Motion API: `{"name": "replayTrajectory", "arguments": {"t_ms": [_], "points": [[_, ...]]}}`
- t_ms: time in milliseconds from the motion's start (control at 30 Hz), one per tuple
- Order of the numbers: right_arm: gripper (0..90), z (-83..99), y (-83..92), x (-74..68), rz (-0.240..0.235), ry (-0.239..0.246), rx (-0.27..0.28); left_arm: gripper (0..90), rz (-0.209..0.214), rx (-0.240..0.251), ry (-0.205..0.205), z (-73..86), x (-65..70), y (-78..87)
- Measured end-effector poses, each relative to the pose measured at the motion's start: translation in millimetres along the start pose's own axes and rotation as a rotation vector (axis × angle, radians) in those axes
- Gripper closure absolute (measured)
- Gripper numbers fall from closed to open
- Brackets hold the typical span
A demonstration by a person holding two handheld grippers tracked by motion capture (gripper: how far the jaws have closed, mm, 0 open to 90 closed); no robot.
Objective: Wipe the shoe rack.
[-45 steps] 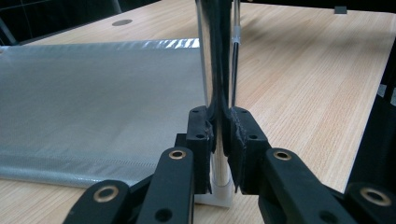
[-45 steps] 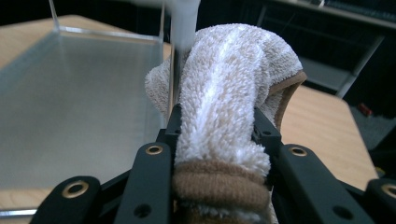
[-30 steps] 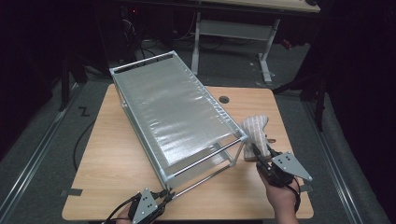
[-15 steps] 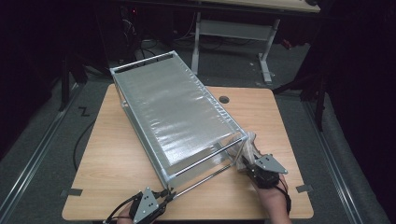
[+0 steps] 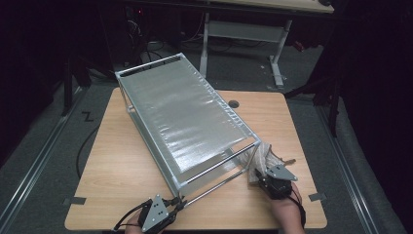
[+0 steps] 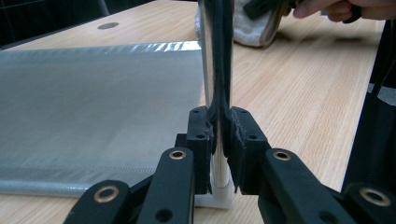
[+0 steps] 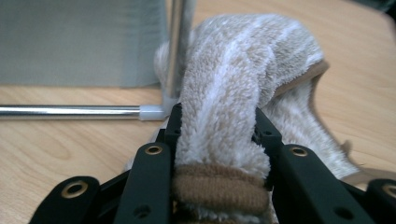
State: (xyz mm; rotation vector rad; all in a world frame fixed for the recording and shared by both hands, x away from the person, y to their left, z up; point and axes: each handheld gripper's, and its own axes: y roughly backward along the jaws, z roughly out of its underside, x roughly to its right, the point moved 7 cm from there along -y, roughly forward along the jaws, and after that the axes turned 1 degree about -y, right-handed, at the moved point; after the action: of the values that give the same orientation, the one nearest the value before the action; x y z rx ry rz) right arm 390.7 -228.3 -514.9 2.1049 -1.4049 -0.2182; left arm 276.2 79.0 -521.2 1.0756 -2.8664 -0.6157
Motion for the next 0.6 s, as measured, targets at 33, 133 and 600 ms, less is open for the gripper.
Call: {"name": "replayTrajectory", "arguments": {"t_ms": [33, 133, 600], "points": [[67.0, -0.7, 6.5, 4.3, 0.027, -0.016, 0.022, 79.2, 0.005, 0.000, -0.002, -0.7, 0.4, -1.5], [66.4, 0.4, 20.7, 15.9, 0.086, -0.060, 0.058, 79.3, 0.024, 0.002, -0.006, -2.8, 1.6, -6.1], [37.7, 30.6, 39.1, 35.6, 0.094, -0.203, -0.005, 79.4, 0.085, 0.009, -0.021, -10.7, 8.8, -22.6]]}}
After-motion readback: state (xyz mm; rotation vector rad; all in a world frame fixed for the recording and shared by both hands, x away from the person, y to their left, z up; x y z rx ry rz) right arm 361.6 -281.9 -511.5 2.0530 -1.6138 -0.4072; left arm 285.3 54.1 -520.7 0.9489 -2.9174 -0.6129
